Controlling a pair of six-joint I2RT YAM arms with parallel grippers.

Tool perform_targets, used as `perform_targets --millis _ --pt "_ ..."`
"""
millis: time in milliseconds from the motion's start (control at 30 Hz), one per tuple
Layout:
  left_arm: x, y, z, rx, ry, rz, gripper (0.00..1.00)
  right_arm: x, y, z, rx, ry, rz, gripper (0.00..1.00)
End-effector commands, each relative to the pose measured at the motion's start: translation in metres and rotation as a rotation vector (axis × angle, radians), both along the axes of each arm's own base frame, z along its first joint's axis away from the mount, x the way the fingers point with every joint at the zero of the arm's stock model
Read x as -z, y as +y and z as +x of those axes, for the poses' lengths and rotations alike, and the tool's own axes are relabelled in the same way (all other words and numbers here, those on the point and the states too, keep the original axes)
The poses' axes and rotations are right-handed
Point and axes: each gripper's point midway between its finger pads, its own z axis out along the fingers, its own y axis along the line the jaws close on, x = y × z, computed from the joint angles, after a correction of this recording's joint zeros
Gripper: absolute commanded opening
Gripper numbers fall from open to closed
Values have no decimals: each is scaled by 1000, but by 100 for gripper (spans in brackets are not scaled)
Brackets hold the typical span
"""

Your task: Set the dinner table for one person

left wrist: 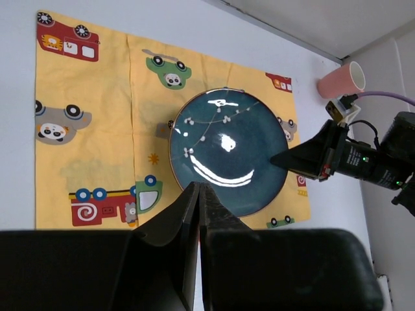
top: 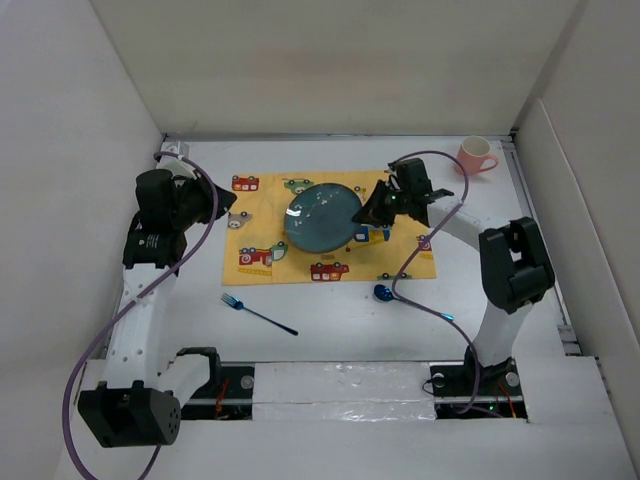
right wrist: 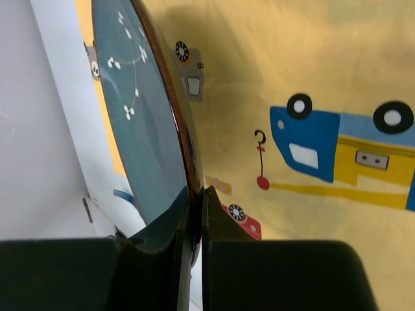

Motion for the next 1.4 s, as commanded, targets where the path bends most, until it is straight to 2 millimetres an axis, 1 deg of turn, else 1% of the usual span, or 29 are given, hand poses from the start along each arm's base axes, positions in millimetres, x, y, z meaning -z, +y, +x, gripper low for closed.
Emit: perform_targets --millis 0,167,200,300,333,400,433,500,567,600,667,700,767,800,867,900,933,967,1000,1033,1067,1100,1133,1167,1200,1233,1267,1300,1367 --pt "-14 0 -4 6 -60 16 1 -76 30 32 -53 -226 186 0" --pt "-11 0 -4 8 -51 14 2 -40 31 31 -52 -153 173 0" --pt "-11 0 -4 8 -51 14 2 -27 27 30 -33 -117 140 0" --pt "-9 1 -3 5 -49 18 5 -1 14 22 -3 -71 54 23" --pt "-9 0 -4 6 -48 16 6 5 11 19 -1 -62 35 35" --pt "-6 0 -4 8 -41 17 12 17 4 11 8 -35 3 44" --pt "-5 0 -4 6 -38 17 14 16 2 9 5 -42 -10 51" --pt "-7 1 -4 3 -43 22 19 24 -7 3 18 -13 -68 55" --pt "-11 2 -3 -1 -51 28 22 22 -15 1 8 -31 -125 60" --pt "-13 3 -4 -4 -52 32 25 23 -25 0 29 -17 -184 61" --pt "-23 4 -4 -8 -71 36 26 14 -38 1 27 -60 -268 64" --pt "-25 4 -5 -11 -71 37 26 14 -52 1 61 -58 -337 64" --pt "-31 5 -5 -14 -83 39 26 1 -61 -2 56 -111 -396 66" --pt "-31 4 -5 -9 -82 38 26 0 -68 -5 65 -115 -427 66" --pt "-31 4 -4 -5 -83 39 26 -4 -82 -9 71 -129 -448 66" --pt "-32 5 -3 -10 -87 40 25 -19 -84 -14 72 -167 -439 66" --pt "-31 4 -3 -8 -85 40 22 -18 -88 -22 57 -174 -453 51" --pt "-30 4 -3 -4 -82 43 16 -39 -87 -29 41 -230 -425 33" --pt "-28 3 -4 2 -77 44 12 -43 -89 -36 27 -251 -422 20" --pt "-29 3 -5 9 -80 47 7 -46 -82 -49 -11 -273 -419 0" --pt "-27 2 -5 17 -78 55 0 -34 -84 -66 -36 -255 -434 0" --pt "-25 2 -7 19 -73 57 0 -46 -90 -79 -21 -290 -445 0" --pt "-24 3 -8 18 -71 61 0 -42 -97 -88 2 -279 -453 0" --pt "-21 3 -8 16 -67 63 0 -24 -106 -104 9 -239 -472 0" --pt "-21 3 -10 18 -68 61 0 -23 -117 -107 44 -233 -469 0" --pt "-19 2 -10 22 -64 58 0 -33 -125 -110 79 -265 -446 0" --pt "-17 0 -10 30 -59 51 0 -32 -134 -110 110 -264 -441 0" --pt "-16 -1 -9 35 -58 40 0 -31 -151 -105 174 -257 -442 0" --pt "-15 -5 -8 54 -54 24 0 -38 -172 -92 262 -250 -447 0"
